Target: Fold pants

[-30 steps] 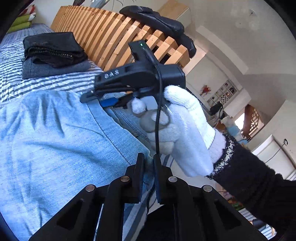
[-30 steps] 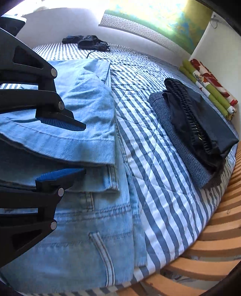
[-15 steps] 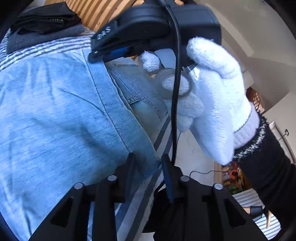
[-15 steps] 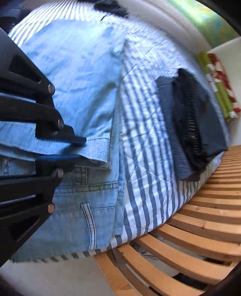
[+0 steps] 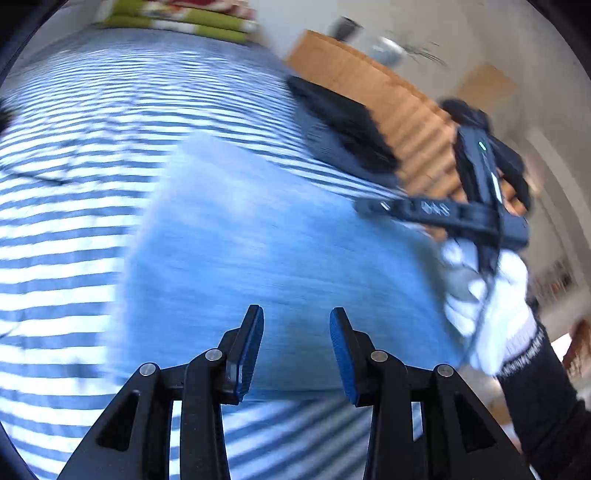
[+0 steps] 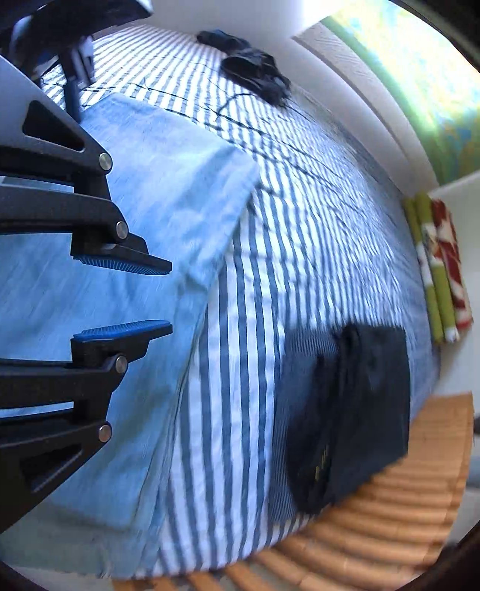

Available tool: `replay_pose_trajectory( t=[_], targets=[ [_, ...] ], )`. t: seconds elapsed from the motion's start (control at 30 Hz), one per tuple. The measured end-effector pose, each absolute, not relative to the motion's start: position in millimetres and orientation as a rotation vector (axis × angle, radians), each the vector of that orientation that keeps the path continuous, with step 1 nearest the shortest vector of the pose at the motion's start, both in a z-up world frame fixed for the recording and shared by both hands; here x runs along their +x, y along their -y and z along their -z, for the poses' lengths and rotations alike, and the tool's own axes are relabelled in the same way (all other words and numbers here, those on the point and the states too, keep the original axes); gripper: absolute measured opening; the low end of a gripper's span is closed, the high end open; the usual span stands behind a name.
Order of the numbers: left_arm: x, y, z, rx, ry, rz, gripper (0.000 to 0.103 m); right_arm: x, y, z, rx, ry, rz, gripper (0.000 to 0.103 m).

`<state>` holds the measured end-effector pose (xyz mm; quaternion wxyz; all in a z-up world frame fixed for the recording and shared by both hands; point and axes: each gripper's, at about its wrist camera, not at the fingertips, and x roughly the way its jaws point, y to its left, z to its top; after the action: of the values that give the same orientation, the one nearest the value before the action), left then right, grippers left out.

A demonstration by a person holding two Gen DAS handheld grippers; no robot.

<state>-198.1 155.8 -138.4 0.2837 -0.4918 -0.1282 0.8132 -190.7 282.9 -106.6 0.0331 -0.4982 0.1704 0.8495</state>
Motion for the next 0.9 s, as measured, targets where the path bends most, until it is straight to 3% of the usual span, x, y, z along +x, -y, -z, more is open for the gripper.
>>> replay_pose_trajectory(
  t=[0.13,0.33,0.43,0.5,0.53,0.57,0.63,0.67,0.9],
  targets=[
    [-219,-91,160,-1.463,0.471,-2.302,0.042,-222,-269,154,-1.657,-0.395,-2.435,0.021],
    [-226,-9,173,-1.463,0.714,-2.283,0.043,-227,-262,94,-1.551,-0.453,-2.531,0.027],
    [-229,-12,181,-1.460,0.753,-2.150,0.054,-247,-242,84,-1.565,-0.439,-2.576,0.030],
    [-230,-27,181,-1.445,0.702,-2.092,0.075,-264,-235,89,-1.612,-0.530,-2.575,0.030],
    [-223,-35,181,-1.447,0.673,-2.092,0.075,-272,-233,93,-1.631,-0.575,-2.569,0.030],
    [-224,-43,183,-1.454,0.642,-2.091,0.074,-281,-230,97,-1.645,-0.598,-2.563,0.032],
    [-225,-64,195,-1.478,0.564,-2.082,0.051,-299,-224,100,-1.650,-0.607,-2.555,0.035],
    [-226,-71,197,-1.488,0.518,-2.099,0.018,-308,-220,102,-1.654,-0.618,-2.555,0.038],
    [-219,-55,189,-1.430,0.531,-2.070,0.013,-374,-191,127,-1.801,-0.537,-2.554,0.044]
  ],
)
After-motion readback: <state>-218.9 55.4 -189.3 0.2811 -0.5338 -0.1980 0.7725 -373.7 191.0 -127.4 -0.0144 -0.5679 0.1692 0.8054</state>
